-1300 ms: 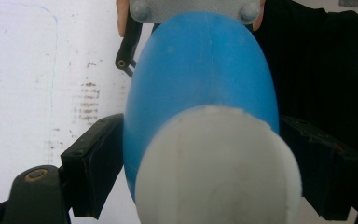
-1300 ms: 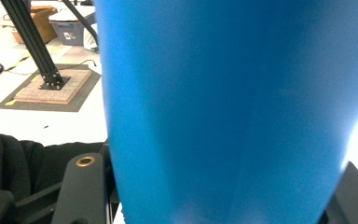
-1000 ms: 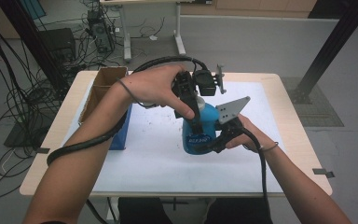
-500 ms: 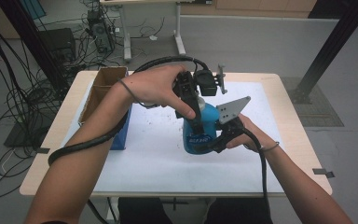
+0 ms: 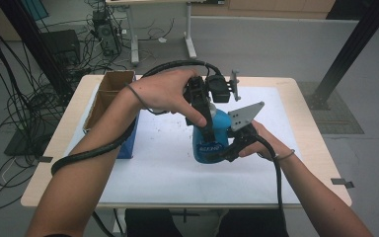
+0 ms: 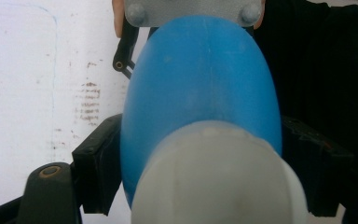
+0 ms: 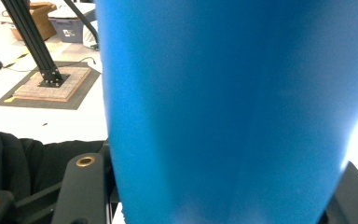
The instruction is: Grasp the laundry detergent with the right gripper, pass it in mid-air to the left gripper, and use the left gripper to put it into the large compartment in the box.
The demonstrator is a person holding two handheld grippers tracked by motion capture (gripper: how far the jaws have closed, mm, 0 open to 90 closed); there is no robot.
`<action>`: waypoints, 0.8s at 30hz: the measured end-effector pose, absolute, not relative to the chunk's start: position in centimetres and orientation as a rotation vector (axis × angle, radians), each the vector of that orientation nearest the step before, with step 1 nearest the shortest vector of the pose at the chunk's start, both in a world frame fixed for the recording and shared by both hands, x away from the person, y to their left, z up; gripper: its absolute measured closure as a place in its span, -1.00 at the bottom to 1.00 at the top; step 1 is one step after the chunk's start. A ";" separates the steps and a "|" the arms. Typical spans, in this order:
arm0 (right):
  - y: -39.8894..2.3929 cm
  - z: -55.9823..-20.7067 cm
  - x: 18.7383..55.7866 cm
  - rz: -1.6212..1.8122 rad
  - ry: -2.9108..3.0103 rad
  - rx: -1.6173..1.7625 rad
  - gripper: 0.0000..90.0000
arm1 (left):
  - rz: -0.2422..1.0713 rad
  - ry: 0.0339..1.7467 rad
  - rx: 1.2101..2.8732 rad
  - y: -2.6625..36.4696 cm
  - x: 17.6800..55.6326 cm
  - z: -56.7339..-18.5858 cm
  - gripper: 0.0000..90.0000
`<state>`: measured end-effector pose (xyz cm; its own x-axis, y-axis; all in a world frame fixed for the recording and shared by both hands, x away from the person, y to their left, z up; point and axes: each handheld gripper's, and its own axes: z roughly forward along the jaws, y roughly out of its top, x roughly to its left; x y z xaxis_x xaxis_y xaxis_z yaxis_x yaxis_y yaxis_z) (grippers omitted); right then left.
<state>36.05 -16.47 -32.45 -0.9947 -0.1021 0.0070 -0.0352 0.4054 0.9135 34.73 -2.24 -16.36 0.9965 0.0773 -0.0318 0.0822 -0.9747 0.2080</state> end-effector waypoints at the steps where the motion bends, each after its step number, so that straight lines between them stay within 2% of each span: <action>1: -16.5 -32.4 36.0 -1.674 -2.581 0.124 -0.10 | -0.035 0.116 2.927 -2.3 34.7 -16.4 -0.46; 13: -16.5 -32.4 35.9 -1.678 -2.577 0.128 -0.10 | -0.027 0.097 2.931 -2.5 34.6 -16.0 -0.31; 18: -16.6 -32.4 35.9 -1.679 -2.578 0.129 -0.10 | -0.008 0.103 2.929 -2.6 34.7 -15.9 -0.19; 24: -16.6 -32.3 35.9 -1.681 -2.578 0.131 -0.10 | -0.001 0.095 2.939 -2.7 34.6 -15.9 -0.18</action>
